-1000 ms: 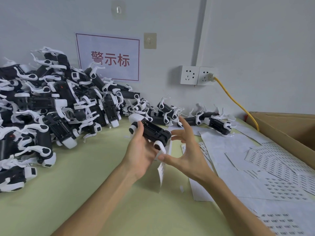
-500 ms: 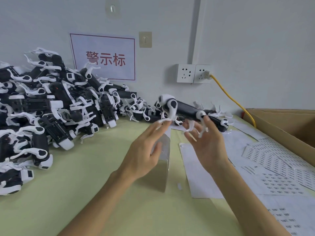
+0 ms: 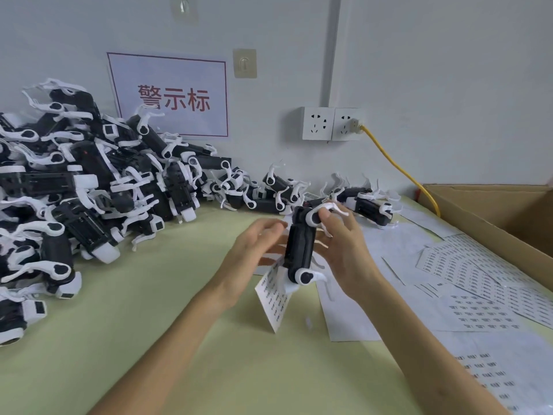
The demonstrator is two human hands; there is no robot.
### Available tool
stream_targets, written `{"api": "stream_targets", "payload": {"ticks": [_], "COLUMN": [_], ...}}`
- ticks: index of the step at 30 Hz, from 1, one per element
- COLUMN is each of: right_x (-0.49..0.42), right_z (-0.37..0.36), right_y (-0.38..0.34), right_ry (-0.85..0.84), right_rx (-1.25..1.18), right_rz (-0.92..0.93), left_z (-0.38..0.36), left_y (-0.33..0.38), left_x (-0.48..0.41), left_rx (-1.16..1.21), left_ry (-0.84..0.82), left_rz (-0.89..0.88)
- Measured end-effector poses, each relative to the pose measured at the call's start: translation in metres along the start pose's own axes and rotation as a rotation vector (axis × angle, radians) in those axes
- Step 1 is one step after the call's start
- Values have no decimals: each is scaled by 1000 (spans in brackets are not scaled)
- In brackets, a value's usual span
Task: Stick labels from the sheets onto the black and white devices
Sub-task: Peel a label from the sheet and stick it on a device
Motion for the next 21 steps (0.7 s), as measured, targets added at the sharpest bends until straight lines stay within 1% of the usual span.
{"api": "stream_targets", "payload": {"ticks": [2,7,9,11,13,15,17,19,21], "right_x": [0,0,-1,-2,-5,-7,-9,-9,-9], "right_z": [-1,1,0,-1,3,12,18,19,18], "right_y": [2,3,5,5,4,1,0,1,1], "right_ry": [-10,-13,-6,46,147,246,306,323,299], "right_rx": [40,158,187,183,117,14,-40,-49,-32], "right_rz": [18,73,94,109,110,93,69,53,45], "left_z": [-7,-6,-6,-7,-8,1,17,36,47], "left_y": [-4,-6,-5,-5,0,7,18,26,31], "left_x": [3,4,5,6,4,2,1,2,2], "left_rx": [5,-90,-74,-34,28,136,242,285,279], "left_ry": [-30,-9,-16,28,158,354,569,755,834], "left_rz": [12,-20,-21,-43,-91,-170,-290,-410,-464]}}
Point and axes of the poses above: each hand's wrist, its own x-axis away from the middle knuckle, its own z-axis out of the back of the hand, y = z × x, the point moved 1 cm from there along -x, towards the middle knuckle, and after that the axes turned 15 degrees about x, right-handed, at the moved point
